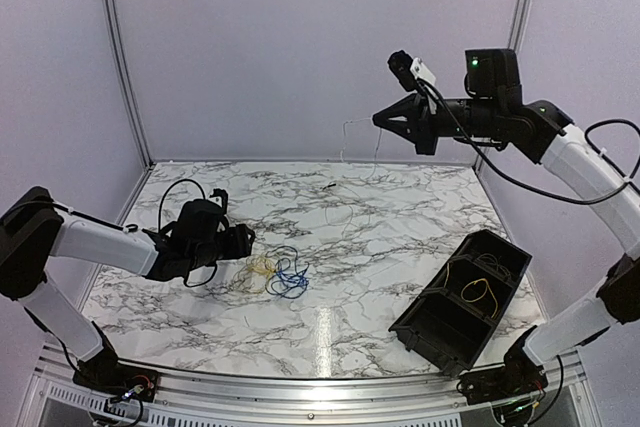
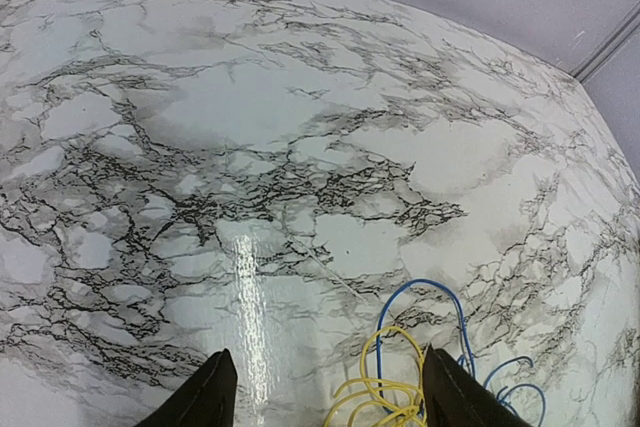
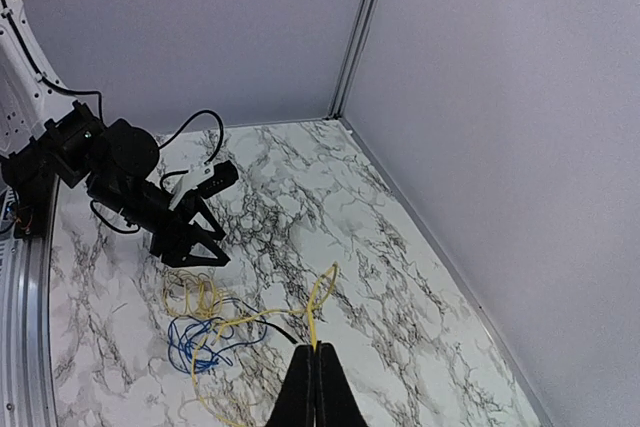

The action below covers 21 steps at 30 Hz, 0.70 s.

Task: Untangle the cables

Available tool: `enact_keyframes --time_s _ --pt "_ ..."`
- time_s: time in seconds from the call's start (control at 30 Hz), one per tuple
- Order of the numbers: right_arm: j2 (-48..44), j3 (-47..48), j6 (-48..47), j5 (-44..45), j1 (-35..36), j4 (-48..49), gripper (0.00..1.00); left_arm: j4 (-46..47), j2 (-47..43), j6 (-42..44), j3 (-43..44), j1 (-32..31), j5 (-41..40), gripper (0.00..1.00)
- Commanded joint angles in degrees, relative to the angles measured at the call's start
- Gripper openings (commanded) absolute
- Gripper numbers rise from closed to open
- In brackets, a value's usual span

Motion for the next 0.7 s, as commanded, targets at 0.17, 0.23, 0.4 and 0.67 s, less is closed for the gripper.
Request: enact_keyframes --time_s 0.17,0.23,0.4,0.67 --pt "-6.66 -2.98 -5.87 6.2 -0.24 -7.95 0.0 -3.59 -2.95 2.69 0.17 0.3 -1.54 0.67" --pt "-8.7 -5.3 -7.19 8.11 -0.23 -8.78 0.0 -3.75 -3.25 2.74 -0.19 0.3 -2.19 0.67" --pt "-13.83 -9.29 -10.95 12.51 -0.71 -13.35 0.0 -3.78 -3.36 3.06 -0.29 0.3 -1.96 0.67" --pt "-17.52 -11.52 -22.74 10.68 -11.36 -27.74 0.0 -3.69 -2.65 2.62 -0.66 0.3 -2.92 0.67"
